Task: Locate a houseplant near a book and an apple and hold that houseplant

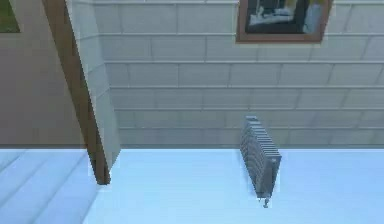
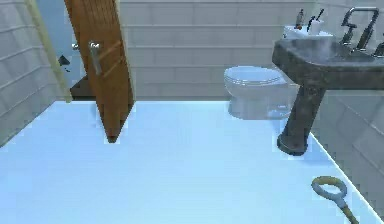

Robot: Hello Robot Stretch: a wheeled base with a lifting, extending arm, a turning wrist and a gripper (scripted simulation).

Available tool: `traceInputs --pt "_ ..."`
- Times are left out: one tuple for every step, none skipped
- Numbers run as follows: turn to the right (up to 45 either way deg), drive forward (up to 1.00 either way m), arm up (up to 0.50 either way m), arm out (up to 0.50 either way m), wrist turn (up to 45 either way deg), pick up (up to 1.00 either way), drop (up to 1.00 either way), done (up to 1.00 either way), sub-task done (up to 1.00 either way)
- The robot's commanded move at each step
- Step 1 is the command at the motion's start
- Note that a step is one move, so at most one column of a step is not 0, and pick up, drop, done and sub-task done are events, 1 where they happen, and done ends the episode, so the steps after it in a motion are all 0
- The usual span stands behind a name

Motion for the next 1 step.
traceInputs --pt "45.0 0.0 0.0 0.0 0.0 0.0 0.0 0.0 0.0"
